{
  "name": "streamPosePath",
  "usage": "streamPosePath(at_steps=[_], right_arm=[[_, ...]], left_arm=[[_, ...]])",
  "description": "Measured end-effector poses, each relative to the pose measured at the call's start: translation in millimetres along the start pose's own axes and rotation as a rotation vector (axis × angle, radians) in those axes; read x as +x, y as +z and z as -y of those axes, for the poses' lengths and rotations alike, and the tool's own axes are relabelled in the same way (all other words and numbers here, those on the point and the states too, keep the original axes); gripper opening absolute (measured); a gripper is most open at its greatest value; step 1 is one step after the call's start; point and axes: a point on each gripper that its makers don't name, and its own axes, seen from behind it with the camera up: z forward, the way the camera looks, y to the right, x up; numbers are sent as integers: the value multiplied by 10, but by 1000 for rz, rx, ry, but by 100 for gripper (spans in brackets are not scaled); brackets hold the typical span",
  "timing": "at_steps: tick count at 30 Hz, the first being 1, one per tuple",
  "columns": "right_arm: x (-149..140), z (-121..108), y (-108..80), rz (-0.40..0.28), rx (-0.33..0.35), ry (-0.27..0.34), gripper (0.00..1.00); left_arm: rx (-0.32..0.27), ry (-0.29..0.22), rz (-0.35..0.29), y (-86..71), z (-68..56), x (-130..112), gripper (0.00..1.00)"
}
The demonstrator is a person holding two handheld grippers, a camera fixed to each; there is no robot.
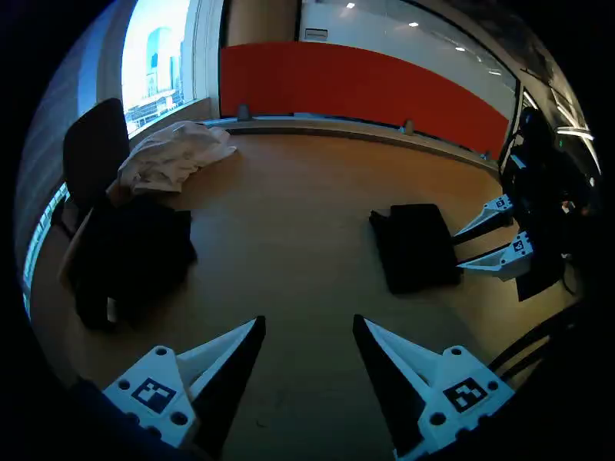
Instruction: Fold towel
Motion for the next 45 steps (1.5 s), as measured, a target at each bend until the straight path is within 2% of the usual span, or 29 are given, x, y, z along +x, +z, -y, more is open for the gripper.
streamPosePath(at_steps=[14, 24, 27, 34, 45], right_arm=[[-443, 87, -11, 73, -14, 39, 74], [-530, 76, -2, 89, -24, 66, 73], [-550, 71, 10, 95, -26, 73, 67], [-552, 56, 44, 96, -41, 91, 45], [-551, 52, 47, 94, -47, 94, 26]], left_arm=[[-1, 2, 2, 14, -9, -14, 84], [-3, 2, 5, 21, -24, -29, 84], [-4, 2, 5, 19, -33, -31, 84], [-2, 0, 6, 25, -20, -31, 84], [-3, 0, 9, 30, -23, -34, 84]])
